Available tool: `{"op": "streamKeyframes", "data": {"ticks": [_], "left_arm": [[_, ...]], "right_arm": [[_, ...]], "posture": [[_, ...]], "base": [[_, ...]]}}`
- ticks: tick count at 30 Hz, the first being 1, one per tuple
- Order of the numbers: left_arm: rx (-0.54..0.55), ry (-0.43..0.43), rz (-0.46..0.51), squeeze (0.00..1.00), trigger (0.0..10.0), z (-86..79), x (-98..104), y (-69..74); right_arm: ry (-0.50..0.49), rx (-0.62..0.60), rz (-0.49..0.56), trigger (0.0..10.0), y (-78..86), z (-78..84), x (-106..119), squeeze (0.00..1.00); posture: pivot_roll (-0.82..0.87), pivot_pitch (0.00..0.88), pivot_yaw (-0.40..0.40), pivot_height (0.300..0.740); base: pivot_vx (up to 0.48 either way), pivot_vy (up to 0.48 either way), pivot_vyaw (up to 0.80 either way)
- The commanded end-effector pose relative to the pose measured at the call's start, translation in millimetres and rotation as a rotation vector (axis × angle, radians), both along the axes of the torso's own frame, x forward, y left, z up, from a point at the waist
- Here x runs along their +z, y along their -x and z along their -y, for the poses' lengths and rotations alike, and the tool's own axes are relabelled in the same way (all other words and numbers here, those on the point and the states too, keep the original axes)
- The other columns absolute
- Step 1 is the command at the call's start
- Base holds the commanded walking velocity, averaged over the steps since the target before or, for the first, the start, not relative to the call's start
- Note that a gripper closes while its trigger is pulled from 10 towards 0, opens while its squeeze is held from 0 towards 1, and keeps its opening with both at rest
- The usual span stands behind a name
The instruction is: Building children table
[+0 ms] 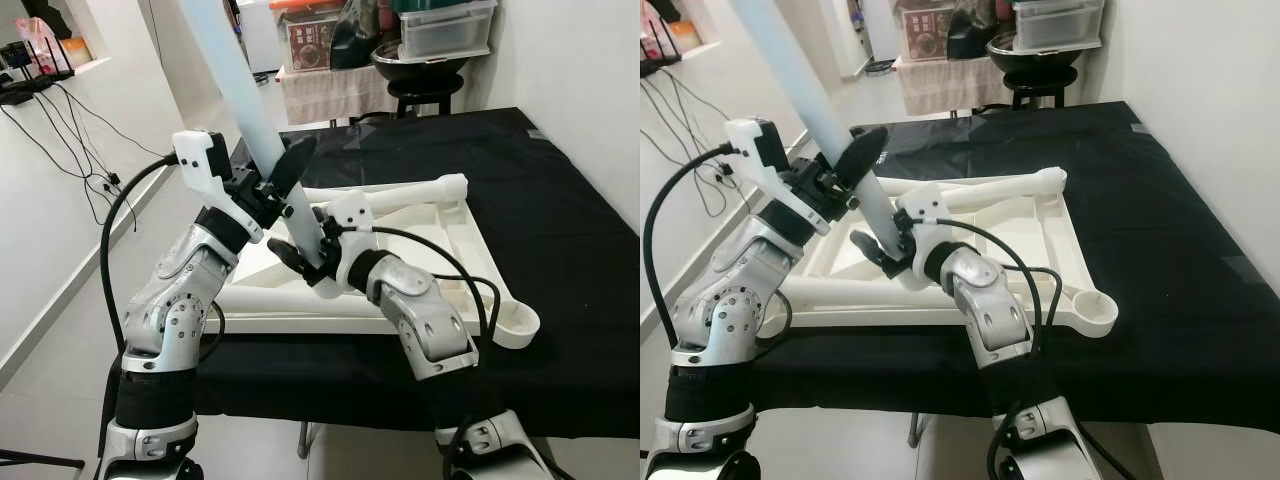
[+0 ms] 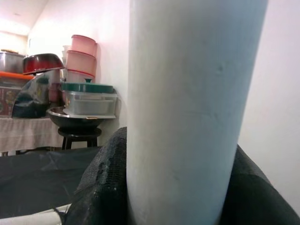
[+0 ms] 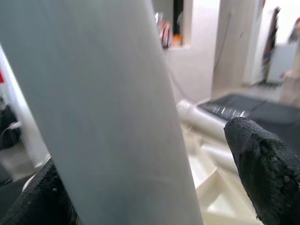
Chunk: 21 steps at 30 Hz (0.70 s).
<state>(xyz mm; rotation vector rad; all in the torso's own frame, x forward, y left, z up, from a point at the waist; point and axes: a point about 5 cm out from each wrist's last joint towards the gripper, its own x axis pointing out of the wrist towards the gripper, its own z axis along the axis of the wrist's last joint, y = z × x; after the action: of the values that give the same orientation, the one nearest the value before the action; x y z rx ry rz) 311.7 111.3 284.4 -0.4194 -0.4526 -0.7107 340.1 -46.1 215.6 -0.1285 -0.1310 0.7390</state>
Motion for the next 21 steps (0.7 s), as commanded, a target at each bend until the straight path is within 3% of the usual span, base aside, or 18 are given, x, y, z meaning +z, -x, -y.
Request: {"op": "streamKeyframes", "data": {"ticks": [1,2,9,21], "left_arm": [[-0.159,0.018,0.024,0.0,0.0,24.9,5.1,7.2],[-0.163,0.024,0.019,0.0,0.0,25.6,4.2,6.9],[-0.17,0.034,0.015,0.0,0.0,29.1,3.4,5.7],[-0.171,0.054,0.021,0.0,0.0,29.3,5.8,5.0]], "right_arm": [[0.031,0.054,0.062,10.0,3.3,-20.9,7.3,0.0],[0.064,0.052,0.091,0.0,3.2,-22.7,7.6,0.0],[0.155,0.025,0.104,0.0,-0.8,-24.3,1.2,0.0],[0.187,-0.021,0.087,0.0,-6.8,-17.8,-6.8,0.0]], "posture": [[-0.14,0.0,0.138,0.74],[-0.14,0.0,0.138,0.74],[-0.15,0.0,0.135,0.74],[-0.15,0.0,0.133,0.74]], "base": [[0.0,0.0,0.0],[0.0,0.0,0.0],[0.0,0.0,0.0],[0.0,0.0,0.0]]}}
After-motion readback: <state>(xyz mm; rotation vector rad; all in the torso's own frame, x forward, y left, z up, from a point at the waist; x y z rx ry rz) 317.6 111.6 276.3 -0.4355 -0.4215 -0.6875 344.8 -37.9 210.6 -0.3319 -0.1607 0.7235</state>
